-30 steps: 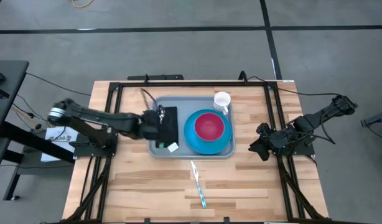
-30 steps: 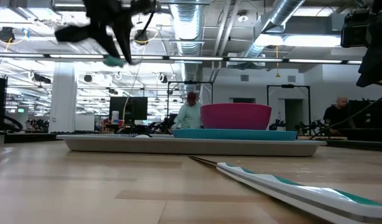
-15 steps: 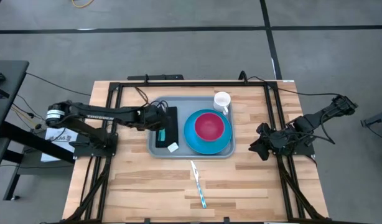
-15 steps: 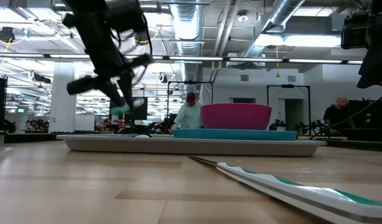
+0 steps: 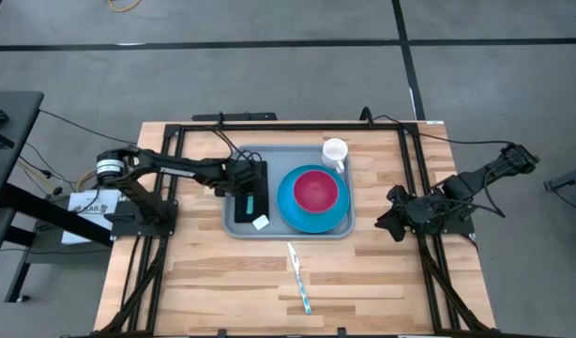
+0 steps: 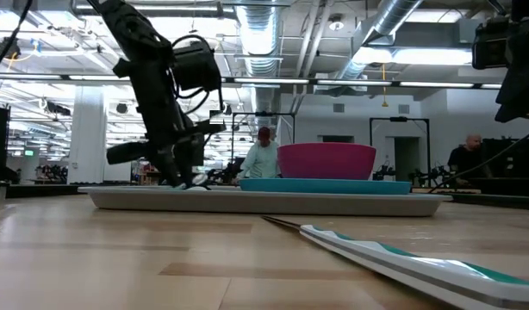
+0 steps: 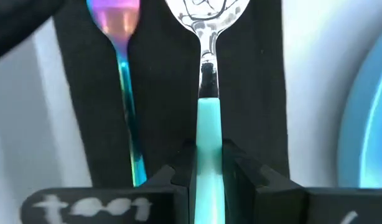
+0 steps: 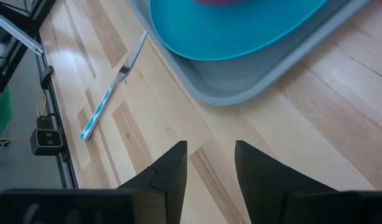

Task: Set up tray
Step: Put the light blue spoon on the black napkin to the right side of the light blue fork, then put the light blue knife on the black napkin to the right side of the light blue spoon

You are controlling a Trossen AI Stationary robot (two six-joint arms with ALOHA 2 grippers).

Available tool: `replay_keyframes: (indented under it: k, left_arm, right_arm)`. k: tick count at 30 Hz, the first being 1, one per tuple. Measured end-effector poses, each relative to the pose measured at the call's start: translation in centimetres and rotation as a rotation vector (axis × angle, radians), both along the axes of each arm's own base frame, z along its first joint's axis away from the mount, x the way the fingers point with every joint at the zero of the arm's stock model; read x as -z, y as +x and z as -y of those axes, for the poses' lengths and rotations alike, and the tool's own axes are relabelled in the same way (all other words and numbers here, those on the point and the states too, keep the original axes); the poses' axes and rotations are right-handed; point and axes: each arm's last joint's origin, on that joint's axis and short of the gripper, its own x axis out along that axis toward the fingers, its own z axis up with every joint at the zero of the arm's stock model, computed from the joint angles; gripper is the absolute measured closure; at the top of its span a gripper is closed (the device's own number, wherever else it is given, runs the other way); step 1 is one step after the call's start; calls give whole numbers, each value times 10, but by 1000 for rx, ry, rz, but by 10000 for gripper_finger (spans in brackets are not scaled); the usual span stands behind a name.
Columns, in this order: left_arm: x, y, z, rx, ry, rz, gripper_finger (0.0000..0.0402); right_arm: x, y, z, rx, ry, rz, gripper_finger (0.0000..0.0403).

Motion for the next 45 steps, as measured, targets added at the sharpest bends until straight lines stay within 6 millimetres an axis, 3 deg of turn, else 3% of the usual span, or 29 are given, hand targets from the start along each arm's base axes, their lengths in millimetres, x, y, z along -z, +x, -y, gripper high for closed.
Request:
replay_keyframes:
  k: [7, 16, 23, 29, 35, 39, 45]
  left_arm:
    - [2, -1, -5, -10, -7, -3, 360]
    - [2, -4, -15, -49, -8, -9, 263]
    - [-2, -3, -16, -21, -11, -27, 261]
    - [-39, 12, -21, 99, 47, -70, 275]
    - [-100, 32, -20, 194, 110, -39, 281]
    - [-143, 54, 10, 278, 160, 118, 281]
    - [-182, 76, 84, 358, 195, 369, 281]
  right_arm:
    - [0, 0, 0, 1, 1, 0, 276]
    - [0, 0, 0, 1, 2, 0, 276]
    - [0, 0, 0, 2, 2, 0, 276]
    - [0, 0, 0, -1, 3, -1, 276]
    - [0, 0, 0, -2, 2, -1, 276]
    - [0, 0, 0, -2, 2, -1, 276]
    - [0, 0, 0, -2, 2, -1, 276]
